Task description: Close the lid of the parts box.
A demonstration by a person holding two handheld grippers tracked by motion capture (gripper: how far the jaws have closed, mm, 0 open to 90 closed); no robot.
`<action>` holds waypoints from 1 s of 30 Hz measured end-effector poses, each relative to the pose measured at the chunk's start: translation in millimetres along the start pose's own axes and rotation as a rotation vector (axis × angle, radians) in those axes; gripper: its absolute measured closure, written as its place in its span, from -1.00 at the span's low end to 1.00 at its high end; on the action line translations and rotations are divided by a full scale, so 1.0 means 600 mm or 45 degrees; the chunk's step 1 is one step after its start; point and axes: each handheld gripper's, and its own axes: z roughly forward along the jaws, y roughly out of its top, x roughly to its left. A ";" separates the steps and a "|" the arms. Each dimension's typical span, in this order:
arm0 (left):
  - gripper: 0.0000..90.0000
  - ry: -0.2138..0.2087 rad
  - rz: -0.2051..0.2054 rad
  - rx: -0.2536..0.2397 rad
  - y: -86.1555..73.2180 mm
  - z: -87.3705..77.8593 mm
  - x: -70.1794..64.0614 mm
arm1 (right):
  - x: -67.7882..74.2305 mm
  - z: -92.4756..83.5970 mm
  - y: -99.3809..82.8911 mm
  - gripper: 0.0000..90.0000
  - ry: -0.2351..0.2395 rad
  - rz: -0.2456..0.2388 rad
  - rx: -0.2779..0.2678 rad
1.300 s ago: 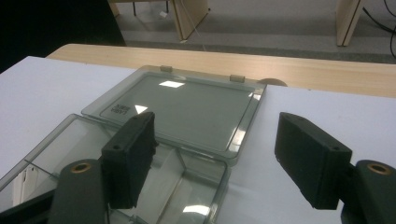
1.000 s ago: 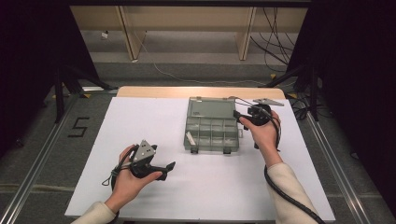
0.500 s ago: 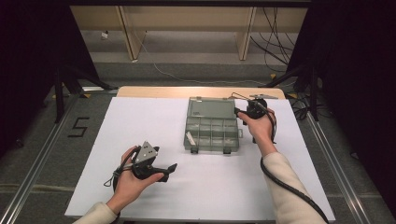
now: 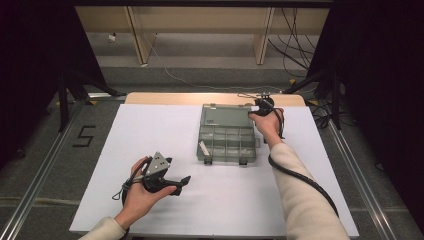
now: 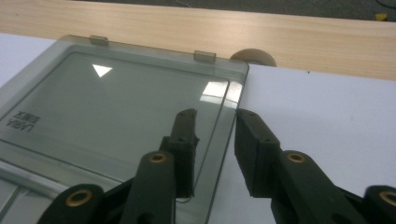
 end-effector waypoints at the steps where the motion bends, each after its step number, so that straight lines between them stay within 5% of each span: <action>1: -0.80 -0.003 0.009 -0.001 0.000 0.001 0.001 | 0.000 0.007 0.000 0.59 -0.004 0.003 -0.003; 9: -0.80 -0.007 0.003 0.003 -0.002 0.004 -0.001 | -0.011 0.035 -0.004 0.68 -0.015 0.054 0.074; 11: -0.80 -0.011 0.012 0.005 0.000 0.005 0.000 | -0.016 0.039 -0.004 0.70 -0.028 0.024 0.078; 16: -0.79 -0.016 0.003 0.009 0.005 0.010 0.004 | -0.010 0.039 -0.001 0.79 -0.041 0.118 0.103; 20: -0.77 0.002 0.030 0.019 0.014 0.021 0.014 | -0.012 0.042 -0.001 0.89 -0.029 0.103 0.089; 21: -0.76 0.007 0.001 0.008 0.017 0.026 0.016 | -0.010 0.042 -0.001 0.90 -0.048 0.121 0.095; 26: -0.70 0.030 -0.011 0.006 0.047 0.056 0.055 | -0.005 0.042 0.002 0.94 -0.074 0.173 0.108; 30: -0.64 0.067 -0.091 0.002 0.090 0.097 0.098 | 0.004 0.040 0.005 0.96 -0.076 0.244 0.111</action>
